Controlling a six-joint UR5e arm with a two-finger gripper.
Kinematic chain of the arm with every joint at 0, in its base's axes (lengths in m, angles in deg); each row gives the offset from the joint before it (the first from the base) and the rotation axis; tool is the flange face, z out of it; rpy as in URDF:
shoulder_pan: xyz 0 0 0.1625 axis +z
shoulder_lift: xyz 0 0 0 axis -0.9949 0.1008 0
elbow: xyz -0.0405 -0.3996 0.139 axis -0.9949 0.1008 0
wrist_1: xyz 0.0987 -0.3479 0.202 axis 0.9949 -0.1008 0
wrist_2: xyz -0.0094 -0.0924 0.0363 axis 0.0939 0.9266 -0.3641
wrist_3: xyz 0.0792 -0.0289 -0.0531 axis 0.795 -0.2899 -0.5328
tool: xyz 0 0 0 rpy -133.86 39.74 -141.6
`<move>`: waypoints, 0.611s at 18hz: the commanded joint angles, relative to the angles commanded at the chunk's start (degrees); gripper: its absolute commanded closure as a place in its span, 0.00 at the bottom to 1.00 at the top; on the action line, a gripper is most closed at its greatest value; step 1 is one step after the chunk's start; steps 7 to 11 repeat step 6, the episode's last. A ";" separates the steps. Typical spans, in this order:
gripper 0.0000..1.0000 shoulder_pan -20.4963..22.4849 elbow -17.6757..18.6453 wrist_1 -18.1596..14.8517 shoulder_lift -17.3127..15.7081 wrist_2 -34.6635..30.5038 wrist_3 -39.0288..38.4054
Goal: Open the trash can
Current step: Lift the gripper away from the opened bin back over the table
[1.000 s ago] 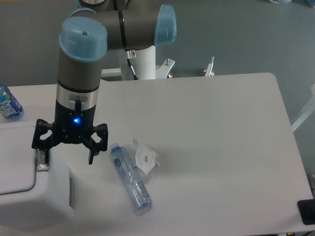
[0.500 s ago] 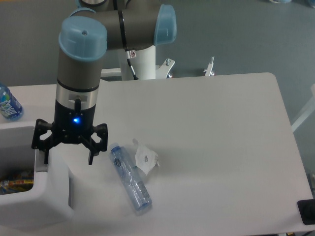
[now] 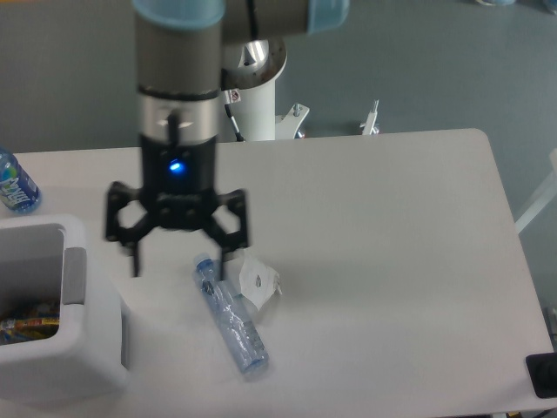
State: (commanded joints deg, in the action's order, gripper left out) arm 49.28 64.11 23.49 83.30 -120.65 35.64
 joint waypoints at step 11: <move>0.00 4.92 0.44 -11.16 -1.14 -6.17 20.91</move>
